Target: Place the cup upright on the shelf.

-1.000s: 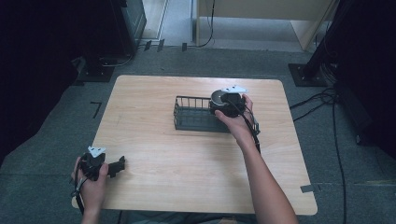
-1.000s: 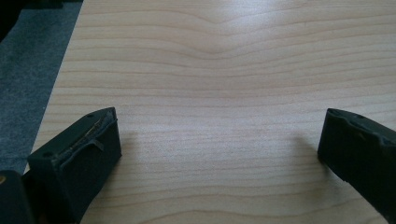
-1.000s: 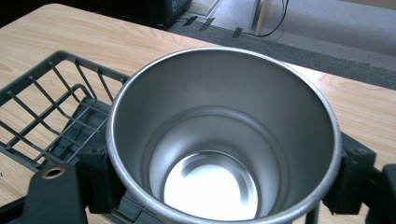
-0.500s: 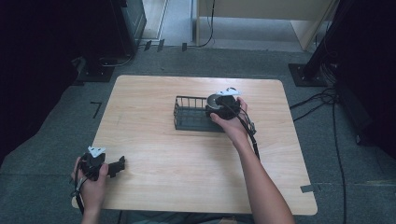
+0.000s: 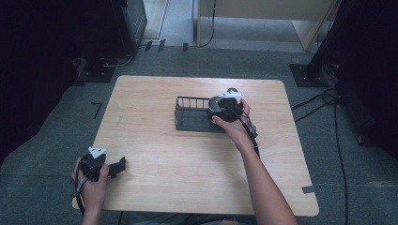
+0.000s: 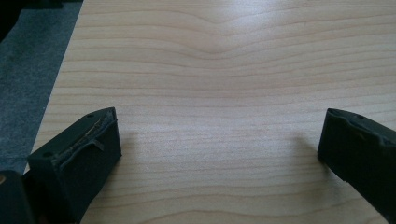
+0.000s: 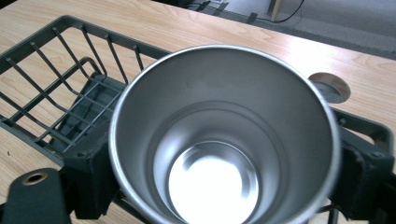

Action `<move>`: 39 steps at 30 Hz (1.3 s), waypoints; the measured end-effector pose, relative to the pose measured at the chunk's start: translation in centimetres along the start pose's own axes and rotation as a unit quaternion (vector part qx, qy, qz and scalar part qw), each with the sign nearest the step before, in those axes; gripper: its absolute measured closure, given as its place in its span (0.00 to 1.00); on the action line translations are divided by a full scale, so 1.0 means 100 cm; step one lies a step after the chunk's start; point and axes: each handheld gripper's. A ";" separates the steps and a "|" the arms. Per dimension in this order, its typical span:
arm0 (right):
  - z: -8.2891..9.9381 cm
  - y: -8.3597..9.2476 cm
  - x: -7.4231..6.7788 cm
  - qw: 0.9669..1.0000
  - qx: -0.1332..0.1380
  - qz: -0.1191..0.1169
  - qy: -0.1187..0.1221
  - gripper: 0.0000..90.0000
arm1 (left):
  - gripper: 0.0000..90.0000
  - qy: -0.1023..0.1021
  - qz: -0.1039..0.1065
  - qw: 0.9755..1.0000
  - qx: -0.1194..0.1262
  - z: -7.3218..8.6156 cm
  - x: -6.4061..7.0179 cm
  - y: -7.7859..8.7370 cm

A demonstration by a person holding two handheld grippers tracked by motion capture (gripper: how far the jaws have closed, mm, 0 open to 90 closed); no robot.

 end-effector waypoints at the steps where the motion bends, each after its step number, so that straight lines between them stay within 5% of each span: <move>1: 0.000 0.000 0.000 1.000 0.000 0.000 0.000 0.08 | 0.00 0.000 0.000 1.000 0.000 0.000 0.000 0.000; 5: -0.001 0.003 0.001 1.000 0.000 -0.002 0.001 0.00 | 0.00 0.000 0.000 1.000 0.000 0.000 0.000 0.000; 24: -0.002 0.037 0.006 1.000 0.028 -0.014 -0.003 0.00 | 0.00 0.000 0.000 1.000 0.000 0.000 0.000 0.000; 39: 0.020 0.071 0.020 0.999 0.031 -0.004 -0.006 0.00 | 0.00 0.000 0.000 1.000 0.000 0.000 0.000 0.000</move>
Point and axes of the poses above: each handheld gripper's, and its own axes: y roughly backward along the jaws, z roughly out of its underside, x roughly to its right, and after that the axes turned 1 degree about z, right-handed
